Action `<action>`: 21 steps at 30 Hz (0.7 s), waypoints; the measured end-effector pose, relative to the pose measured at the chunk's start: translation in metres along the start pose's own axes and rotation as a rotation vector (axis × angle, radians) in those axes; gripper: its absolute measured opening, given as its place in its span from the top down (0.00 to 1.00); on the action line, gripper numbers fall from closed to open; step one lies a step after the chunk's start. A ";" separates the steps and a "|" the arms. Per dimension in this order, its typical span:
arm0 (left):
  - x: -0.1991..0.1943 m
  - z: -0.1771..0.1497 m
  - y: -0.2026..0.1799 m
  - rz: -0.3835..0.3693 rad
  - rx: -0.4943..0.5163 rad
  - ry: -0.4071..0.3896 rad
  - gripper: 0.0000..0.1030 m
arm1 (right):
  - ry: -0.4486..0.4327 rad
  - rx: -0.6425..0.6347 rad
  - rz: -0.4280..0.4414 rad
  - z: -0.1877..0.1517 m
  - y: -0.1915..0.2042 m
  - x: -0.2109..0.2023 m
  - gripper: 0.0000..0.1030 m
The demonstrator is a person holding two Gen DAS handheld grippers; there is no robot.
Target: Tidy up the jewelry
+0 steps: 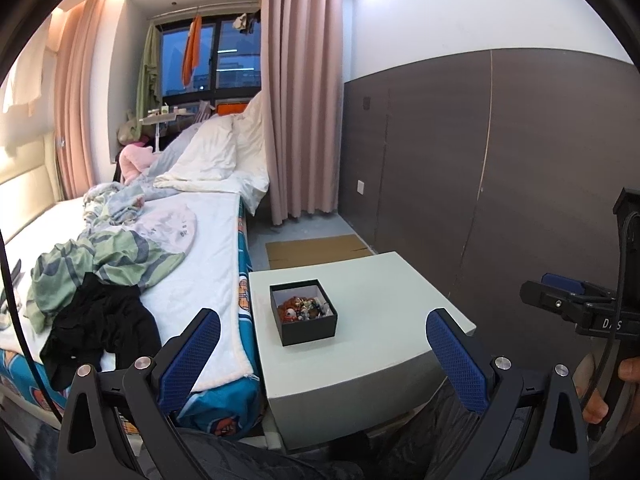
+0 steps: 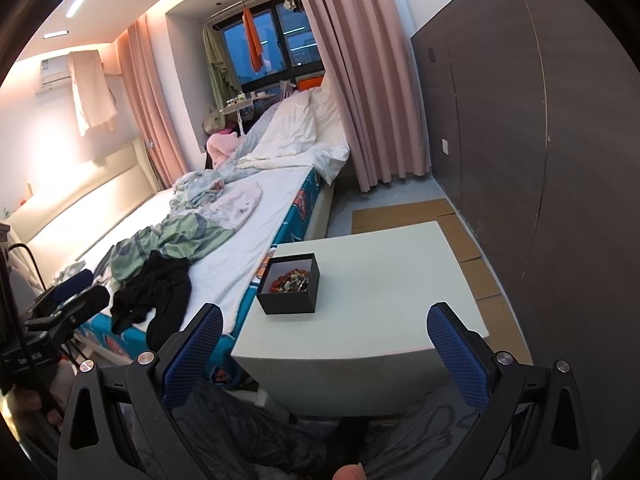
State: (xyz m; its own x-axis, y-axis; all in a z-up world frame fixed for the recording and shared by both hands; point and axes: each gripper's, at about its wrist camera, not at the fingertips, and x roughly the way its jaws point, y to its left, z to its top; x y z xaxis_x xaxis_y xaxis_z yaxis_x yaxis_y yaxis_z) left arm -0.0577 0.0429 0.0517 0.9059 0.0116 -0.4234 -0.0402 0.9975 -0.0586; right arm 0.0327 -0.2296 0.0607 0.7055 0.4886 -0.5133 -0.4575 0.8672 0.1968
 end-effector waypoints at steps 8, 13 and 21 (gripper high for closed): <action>-0.002 -0.002 -0.005 -0.005 0.003 -0.005 0.00 | 0.000 -0.001 0.005 -0.005 0.000 -0.002 0.00; -0.004 -0.002 -0.006 0.002 0.001 -0.010 0.00 | -0.001 0.004 0.018 -0.007 0.001 -0.004 0.00; -0.006 -0.002 -0.003 0.007 -0.013 -0.012 0.00 | -0.004 -0.013 0.021 -0.009 0.006 -0.008 0.00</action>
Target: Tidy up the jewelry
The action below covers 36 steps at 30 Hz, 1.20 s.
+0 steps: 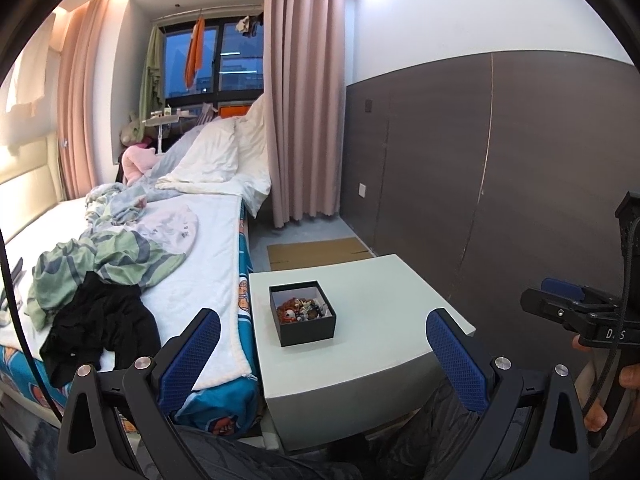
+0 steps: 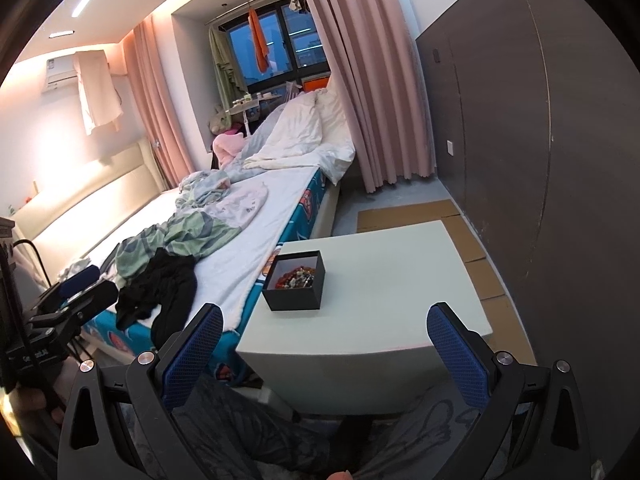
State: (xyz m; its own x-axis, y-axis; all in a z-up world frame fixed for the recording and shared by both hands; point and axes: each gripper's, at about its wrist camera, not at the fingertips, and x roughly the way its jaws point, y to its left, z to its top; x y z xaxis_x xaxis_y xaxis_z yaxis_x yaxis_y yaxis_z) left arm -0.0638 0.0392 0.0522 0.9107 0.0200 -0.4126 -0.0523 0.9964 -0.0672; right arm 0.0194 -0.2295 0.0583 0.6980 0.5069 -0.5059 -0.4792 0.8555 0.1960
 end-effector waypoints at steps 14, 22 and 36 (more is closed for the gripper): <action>-0.004 -0.002 0.006 0.003 -0.007 0.002 0.00 | -0.003 -0.009 0.001 0.003 0.001 -0.002 0.00; -0.003 -0.002 0.007 0.002 -0.004 0.002 0.00 | -0.005 -0.005 -0.001 0.003 0.001 -0.003 0.00; -0.003 -0.007 0.005 -0.016 -0.013 0.005 0.00 | -0.002 -0.012 -0.008 0.005 -0.004 -0.005 0.00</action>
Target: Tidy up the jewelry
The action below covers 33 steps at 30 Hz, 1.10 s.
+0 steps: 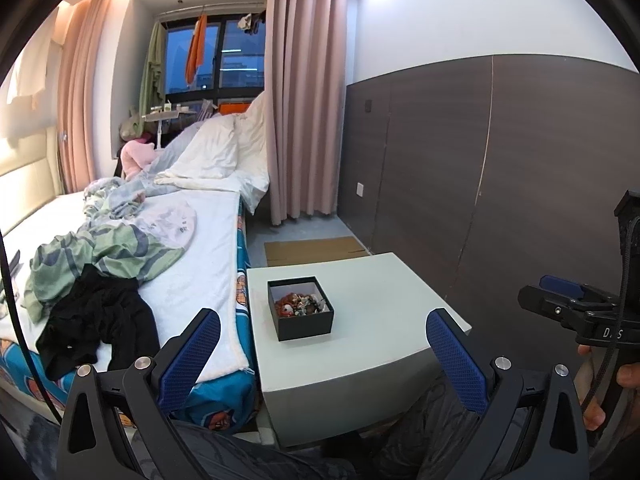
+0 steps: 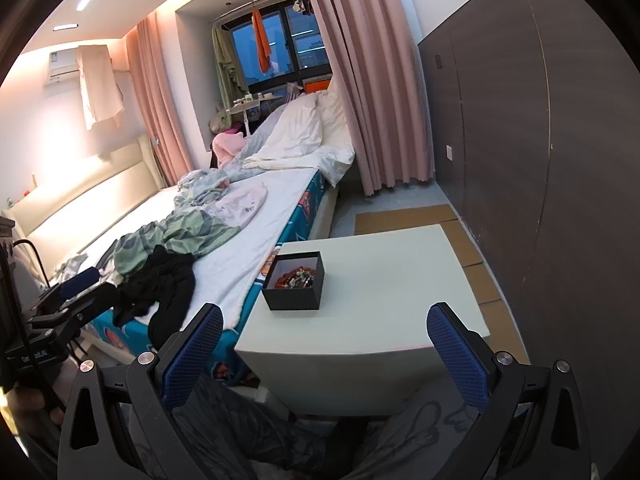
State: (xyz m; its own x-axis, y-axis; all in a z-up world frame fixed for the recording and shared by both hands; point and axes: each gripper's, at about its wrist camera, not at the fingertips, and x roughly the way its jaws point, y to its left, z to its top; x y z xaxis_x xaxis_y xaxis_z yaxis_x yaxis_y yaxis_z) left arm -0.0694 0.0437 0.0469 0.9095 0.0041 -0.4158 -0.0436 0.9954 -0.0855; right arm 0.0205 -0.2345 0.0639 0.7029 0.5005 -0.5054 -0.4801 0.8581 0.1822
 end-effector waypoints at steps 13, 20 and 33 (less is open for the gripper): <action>0.000 0.000 0.000 0.001 -0.002 0.001 0.00 | 0.000 -0.001 0.001 -0.001 0.001 0.001 0.00; -0.001 -0.001 0.000 0.001 -0.002 0.000 0.00 | 0.000 -0.001 0.000 0.000 -0.001 0.000 0.00; 0.006 -0.008 0.000 -0.001 -0.011 0.020 0.00 | 0.031 0.001 -0.006 -0.006 -0.006 0.011 0.00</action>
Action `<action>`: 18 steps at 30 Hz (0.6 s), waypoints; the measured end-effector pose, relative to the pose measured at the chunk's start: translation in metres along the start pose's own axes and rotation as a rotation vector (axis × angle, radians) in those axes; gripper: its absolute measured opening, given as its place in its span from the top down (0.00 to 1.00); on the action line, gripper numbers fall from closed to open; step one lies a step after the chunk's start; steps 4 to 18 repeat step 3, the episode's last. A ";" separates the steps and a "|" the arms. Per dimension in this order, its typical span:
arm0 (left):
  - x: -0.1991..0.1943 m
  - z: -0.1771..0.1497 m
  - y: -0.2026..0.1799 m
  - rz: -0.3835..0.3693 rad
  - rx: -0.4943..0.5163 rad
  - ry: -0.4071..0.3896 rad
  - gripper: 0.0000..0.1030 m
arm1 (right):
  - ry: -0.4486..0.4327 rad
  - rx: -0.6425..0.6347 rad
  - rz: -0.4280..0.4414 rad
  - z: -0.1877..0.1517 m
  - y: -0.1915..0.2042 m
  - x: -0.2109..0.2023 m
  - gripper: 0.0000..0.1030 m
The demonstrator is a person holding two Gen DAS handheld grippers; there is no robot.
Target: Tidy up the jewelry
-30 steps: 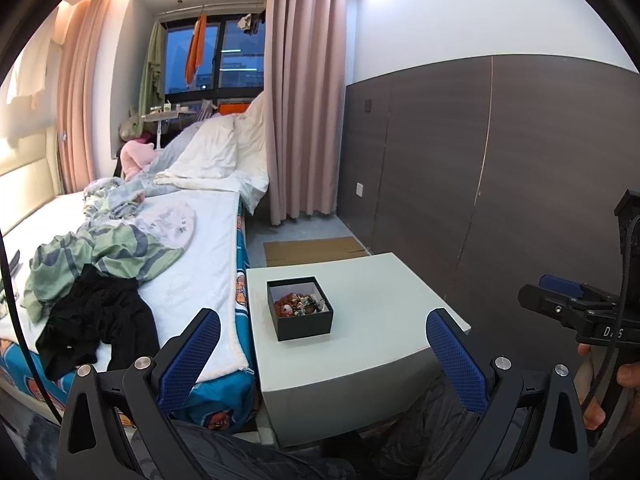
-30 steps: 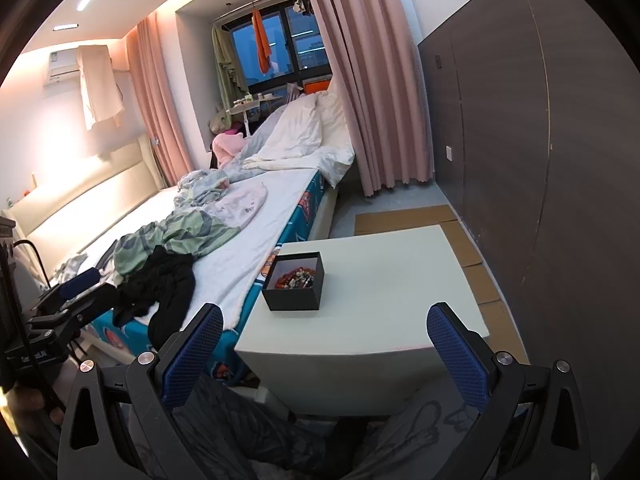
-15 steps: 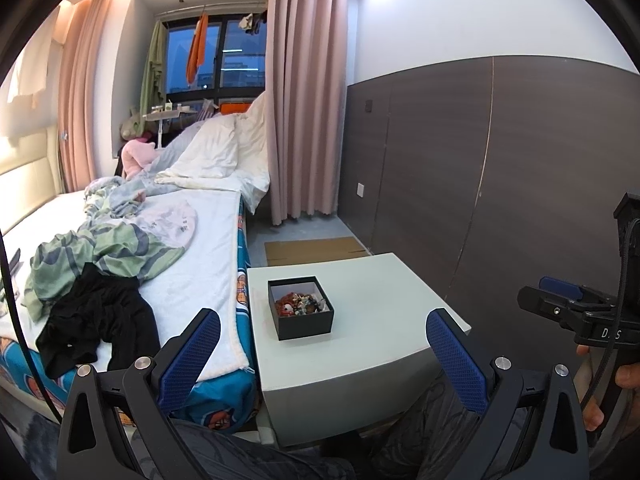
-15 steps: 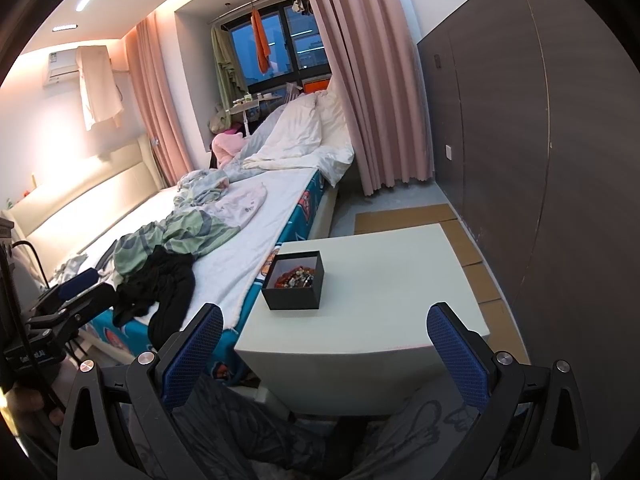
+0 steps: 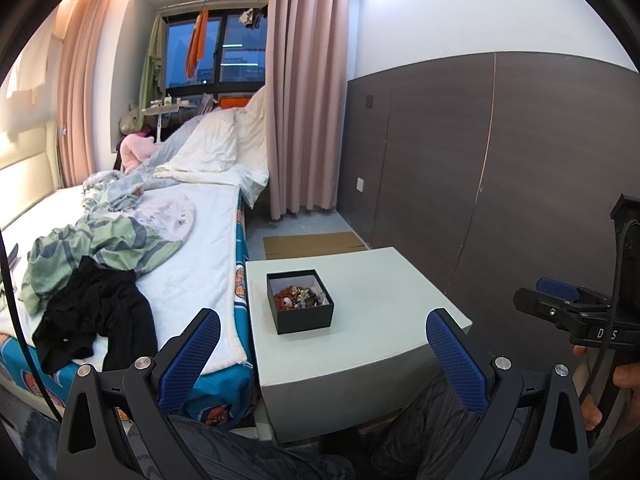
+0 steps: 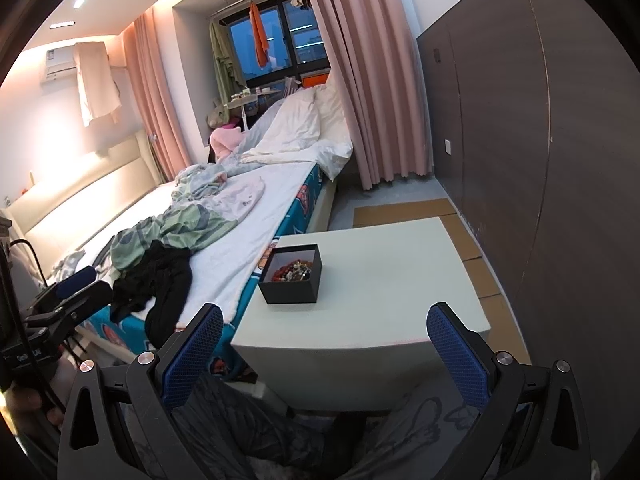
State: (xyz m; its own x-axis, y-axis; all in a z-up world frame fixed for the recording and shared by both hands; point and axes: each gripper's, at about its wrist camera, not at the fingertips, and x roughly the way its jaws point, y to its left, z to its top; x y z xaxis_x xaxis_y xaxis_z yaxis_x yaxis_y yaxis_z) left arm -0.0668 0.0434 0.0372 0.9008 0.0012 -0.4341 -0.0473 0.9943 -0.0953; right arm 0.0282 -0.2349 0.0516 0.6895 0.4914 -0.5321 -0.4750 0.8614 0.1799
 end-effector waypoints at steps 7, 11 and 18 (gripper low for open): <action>0.006 -0.001 0.002 -0.001 -0.005 0.010 0.00 | 0.007 0.006 -0.002 -0.001 0.001 0.006 0.00; 0.006 -0.001 0.002 -0.001 -0.005 0.010 0.00 | 0.007 0.006 -0.002 -0.001 0.001 0.006 0.00; 0.006 -0.001 0.002 -0.001 -0.005 0.010 0.00 | 0.007 0.006 -0.002 -0.001 0.001 0.006 0.00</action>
